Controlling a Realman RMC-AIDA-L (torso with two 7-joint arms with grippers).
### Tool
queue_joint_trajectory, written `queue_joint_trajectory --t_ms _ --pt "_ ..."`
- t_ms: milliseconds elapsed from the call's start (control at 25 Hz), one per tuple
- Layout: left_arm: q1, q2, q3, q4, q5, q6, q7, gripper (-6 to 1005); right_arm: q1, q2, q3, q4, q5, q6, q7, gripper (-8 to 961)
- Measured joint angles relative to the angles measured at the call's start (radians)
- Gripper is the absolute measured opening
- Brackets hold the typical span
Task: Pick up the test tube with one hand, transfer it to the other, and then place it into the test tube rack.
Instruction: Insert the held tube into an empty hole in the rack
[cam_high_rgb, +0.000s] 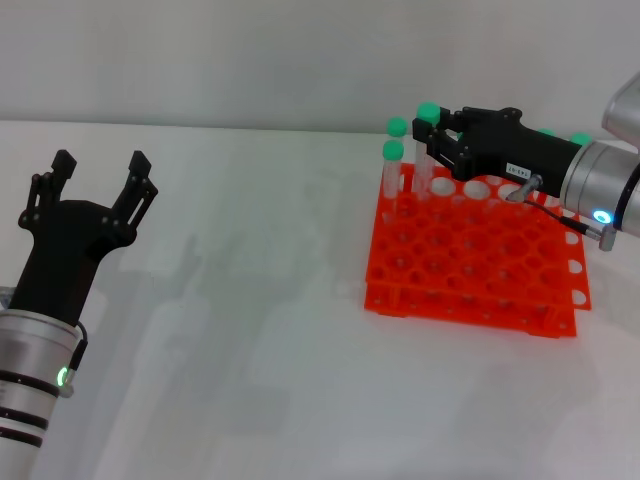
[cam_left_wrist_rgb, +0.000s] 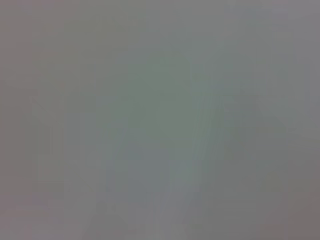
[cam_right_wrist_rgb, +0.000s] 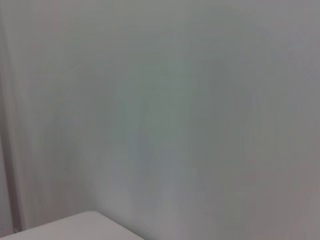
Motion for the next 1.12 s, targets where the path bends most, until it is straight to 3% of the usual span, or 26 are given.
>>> queue_joint_trajectory --t_ms 880,1120 --pt "-0.002 0.0 -0.003 0.004 0.0 -0.008 0.0 894 0.013 0.0 -0.002 0.062 0.023 -0.059 -0.049 244" --pt "-0.008 0.0 -0.002 0.006 0.0 -0.011 0.0 894 0.019 0.0 -0.08 0.06 0.024 -0.085 -0.049 244"
